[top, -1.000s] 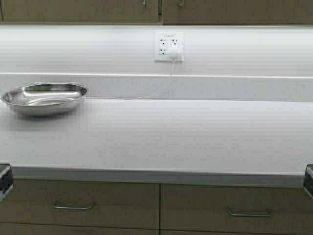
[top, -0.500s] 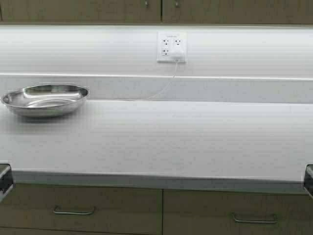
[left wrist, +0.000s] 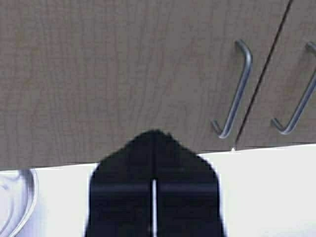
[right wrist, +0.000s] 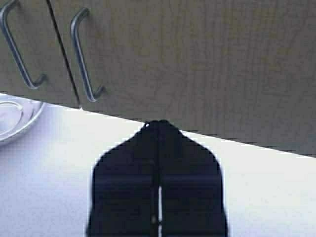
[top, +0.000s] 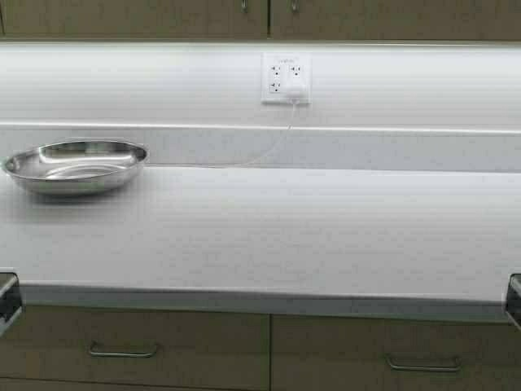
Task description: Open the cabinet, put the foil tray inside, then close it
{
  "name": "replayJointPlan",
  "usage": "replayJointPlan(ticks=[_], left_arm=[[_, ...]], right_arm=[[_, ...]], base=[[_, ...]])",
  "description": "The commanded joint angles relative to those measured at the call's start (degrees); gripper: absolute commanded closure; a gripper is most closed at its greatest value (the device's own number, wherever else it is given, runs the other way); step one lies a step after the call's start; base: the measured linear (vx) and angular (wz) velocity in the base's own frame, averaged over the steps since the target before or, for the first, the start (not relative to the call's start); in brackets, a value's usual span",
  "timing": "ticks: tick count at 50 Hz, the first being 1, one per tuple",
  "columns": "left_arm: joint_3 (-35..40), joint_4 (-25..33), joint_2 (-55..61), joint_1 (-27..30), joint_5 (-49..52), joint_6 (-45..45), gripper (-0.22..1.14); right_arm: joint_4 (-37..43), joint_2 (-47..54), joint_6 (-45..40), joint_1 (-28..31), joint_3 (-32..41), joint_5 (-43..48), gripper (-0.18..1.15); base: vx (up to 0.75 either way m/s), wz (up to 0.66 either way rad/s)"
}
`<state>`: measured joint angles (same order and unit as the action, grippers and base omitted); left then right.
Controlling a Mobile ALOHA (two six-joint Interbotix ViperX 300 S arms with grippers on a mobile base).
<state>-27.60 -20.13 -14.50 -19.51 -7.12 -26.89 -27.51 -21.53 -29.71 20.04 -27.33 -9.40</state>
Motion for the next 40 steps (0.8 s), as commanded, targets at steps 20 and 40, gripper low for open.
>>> replayJointPlan(ticks=[20,40], left_arm=[[-1.0,0.0,1.0,-0.1,-0.4,0.3,0.87],[-1.2,0.0,0.9,-0.1,-2.4,-0.2,0.87]], right_arm=[[-0.1,-0.9,0.1,0.2,-0.8,0.0,0.9],[-0.1,-1.1,0.1,0.2,-1.3,0.0,0.9]], base=[[0.0,0.0],[0.0,0.0]])
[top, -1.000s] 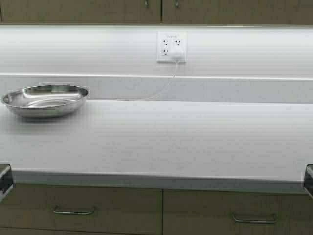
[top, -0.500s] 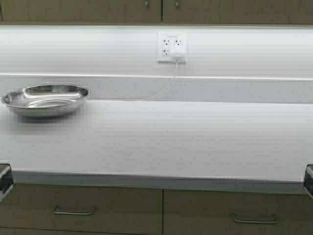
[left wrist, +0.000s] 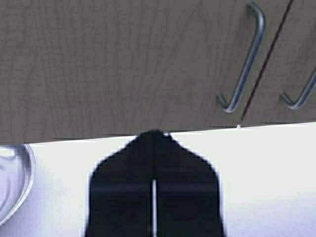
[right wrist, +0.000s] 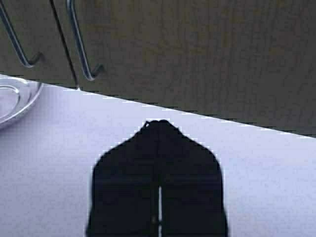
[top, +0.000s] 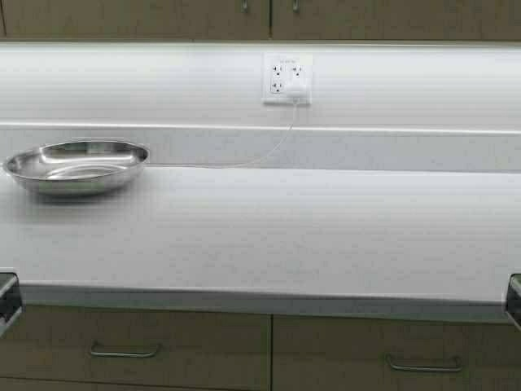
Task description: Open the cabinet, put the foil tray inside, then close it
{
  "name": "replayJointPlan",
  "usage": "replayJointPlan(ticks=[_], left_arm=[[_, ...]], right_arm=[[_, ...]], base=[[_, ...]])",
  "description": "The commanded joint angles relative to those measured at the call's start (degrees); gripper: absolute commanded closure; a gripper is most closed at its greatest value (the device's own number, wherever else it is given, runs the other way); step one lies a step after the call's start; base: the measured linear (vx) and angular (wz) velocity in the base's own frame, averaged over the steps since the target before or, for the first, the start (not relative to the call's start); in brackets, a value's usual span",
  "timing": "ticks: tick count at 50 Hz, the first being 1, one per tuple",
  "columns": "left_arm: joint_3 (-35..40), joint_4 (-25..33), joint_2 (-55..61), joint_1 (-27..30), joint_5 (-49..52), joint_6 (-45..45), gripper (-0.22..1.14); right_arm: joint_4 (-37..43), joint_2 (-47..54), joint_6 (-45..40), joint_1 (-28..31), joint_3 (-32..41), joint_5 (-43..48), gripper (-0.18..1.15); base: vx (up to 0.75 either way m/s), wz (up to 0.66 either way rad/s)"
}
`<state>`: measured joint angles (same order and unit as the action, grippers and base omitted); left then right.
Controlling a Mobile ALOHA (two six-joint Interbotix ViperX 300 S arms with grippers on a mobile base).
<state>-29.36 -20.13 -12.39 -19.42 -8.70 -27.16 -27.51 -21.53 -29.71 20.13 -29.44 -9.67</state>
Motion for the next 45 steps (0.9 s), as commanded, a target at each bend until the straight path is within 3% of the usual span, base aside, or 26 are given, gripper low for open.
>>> replayJointPlan(ticks=[1,45], left_arm=[[0.5,0.0,-1.2,-0.1,-0.8,0.1,0.87],[-0.6,0.1,-1.4,-0.2,-0.9,0.1,0.87]], right_arm=[[-0.1,-1.1,0.1,0.1,0.8,0.3,0.9],[-0.1,-1.5,0.1,0.1,0.5,0.1,0.9]], base=[[0.0,0.0],[0.0,0.0]])
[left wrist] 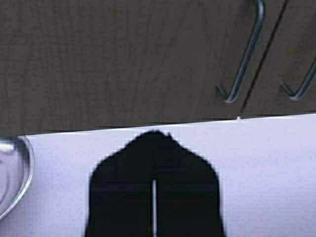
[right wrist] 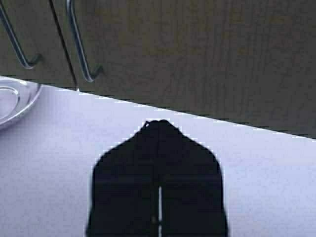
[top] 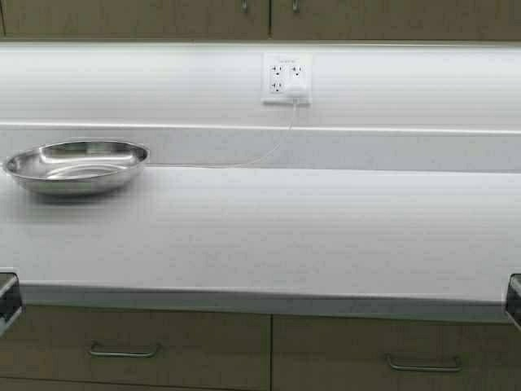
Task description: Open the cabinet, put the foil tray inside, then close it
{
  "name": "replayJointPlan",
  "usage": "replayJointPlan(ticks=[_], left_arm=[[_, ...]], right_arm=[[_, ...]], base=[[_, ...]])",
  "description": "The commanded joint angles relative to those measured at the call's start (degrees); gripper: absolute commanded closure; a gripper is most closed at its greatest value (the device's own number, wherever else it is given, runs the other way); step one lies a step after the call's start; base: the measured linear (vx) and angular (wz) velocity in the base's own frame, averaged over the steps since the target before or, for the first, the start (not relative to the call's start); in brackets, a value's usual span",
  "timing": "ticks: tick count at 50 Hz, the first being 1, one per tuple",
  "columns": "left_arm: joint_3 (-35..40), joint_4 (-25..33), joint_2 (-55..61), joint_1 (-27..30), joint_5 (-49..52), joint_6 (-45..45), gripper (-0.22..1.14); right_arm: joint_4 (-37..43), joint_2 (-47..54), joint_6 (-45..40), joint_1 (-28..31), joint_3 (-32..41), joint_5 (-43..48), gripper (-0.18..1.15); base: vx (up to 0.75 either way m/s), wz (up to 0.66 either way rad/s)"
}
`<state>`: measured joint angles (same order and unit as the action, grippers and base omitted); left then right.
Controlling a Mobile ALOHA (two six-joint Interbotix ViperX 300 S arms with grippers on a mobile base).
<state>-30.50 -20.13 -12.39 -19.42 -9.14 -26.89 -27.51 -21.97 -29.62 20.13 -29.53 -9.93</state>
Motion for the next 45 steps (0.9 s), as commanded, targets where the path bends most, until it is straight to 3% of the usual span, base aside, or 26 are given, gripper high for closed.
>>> replayJointPlan(ticks=[1,45], left_arm=[[0.5,0.1,-1.4,-0.2,-0.4,-0.1,0.87],[-0.1,0.1,-1.5,-0.2,-0.4,-0.2,0.87]], right_arm=[[-0.1,-1.1,0.1,0.1,0.6,0.4,0.9],[-0.1,-1.1,0.2,0.1,0.1,0.4,0.9]], base=[[0.0,0.0],[0.0,0.0]])
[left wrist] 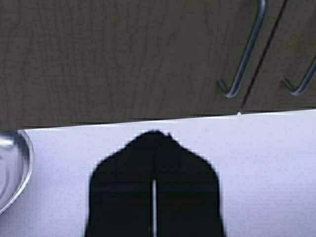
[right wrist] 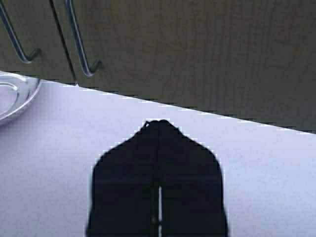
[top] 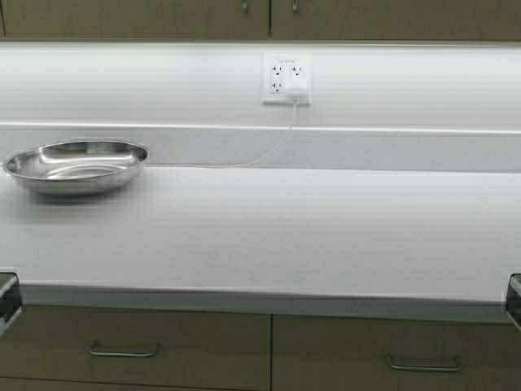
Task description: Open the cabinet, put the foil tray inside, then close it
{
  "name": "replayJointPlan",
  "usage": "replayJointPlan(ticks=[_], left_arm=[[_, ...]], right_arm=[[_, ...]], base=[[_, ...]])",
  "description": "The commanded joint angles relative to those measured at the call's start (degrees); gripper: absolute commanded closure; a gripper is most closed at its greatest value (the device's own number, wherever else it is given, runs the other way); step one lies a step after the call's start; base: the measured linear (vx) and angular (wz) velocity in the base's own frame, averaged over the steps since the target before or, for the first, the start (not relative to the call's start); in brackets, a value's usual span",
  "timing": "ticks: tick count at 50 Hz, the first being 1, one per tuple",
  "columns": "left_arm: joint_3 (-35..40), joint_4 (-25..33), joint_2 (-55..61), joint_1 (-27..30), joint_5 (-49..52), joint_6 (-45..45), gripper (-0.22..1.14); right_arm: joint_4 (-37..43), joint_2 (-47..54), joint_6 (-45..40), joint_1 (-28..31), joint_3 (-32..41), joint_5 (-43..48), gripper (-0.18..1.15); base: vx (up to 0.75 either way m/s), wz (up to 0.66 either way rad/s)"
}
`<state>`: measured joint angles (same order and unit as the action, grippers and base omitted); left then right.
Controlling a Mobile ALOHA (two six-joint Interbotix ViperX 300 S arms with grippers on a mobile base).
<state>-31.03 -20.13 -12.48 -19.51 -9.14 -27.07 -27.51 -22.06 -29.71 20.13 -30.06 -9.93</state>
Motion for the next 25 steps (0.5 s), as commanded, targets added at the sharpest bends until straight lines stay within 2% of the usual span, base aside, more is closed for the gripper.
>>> replayJointPlan(ticks=[1,25], left_arm=[[0.4,0.1,-1.4,-0.1,-0.4,0.0,0.87],[-2.5,0.7,-1.4,0.0,-3.5,-0.2,0.87]], right_arm=[[-0.1,-1.0,0.3,0.1,0.6,0.4,0.9],[-0.1,-1.4,0.2,0.0,-1.1,0.3,0.9]], base=[[0.0,0.0],[0.0,0.0]])
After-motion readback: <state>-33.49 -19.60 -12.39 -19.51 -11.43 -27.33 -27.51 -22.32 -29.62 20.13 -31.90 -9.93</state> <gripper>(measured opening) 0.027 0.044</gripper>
